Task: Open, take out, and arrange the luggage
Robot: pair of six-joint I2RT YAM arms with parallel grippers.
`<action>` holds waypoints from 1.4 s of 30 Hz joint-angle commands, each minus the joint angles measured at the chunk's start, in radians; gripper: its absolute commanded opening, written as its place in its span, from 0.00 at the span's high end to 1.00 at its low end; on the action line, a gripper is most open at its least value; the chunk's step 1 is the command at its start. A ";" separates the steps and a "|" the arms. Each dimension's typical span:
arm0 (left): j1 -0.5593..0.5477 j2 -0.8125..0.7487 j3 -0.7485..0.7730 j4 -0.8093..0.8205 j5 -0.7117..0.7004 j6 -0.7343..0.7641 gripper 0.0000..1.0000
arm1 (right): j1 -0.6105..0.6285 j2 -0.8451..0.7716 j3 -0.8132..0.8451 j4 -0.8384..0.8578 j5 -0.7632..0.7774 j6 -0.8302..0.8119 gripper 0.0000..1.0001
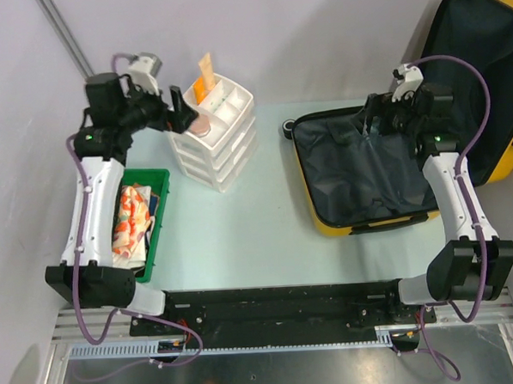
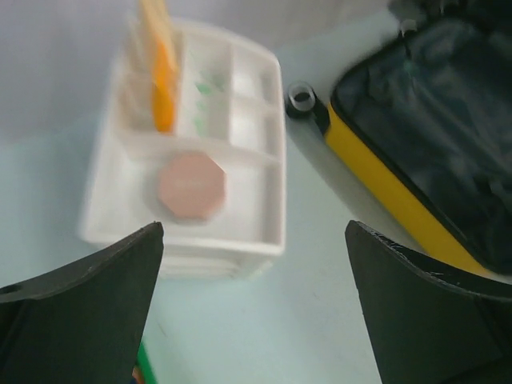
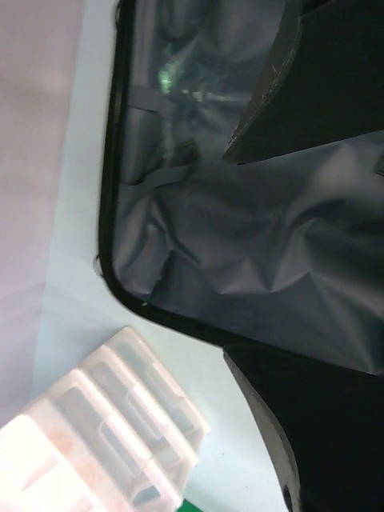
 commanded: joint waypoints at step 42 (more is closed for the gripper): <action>-0.410 0.166 -0.008 -0.097 -0.443 0.139 0.33 | 0.173 -0.493 -0.376 -0.199 0.224 -0.124 0.00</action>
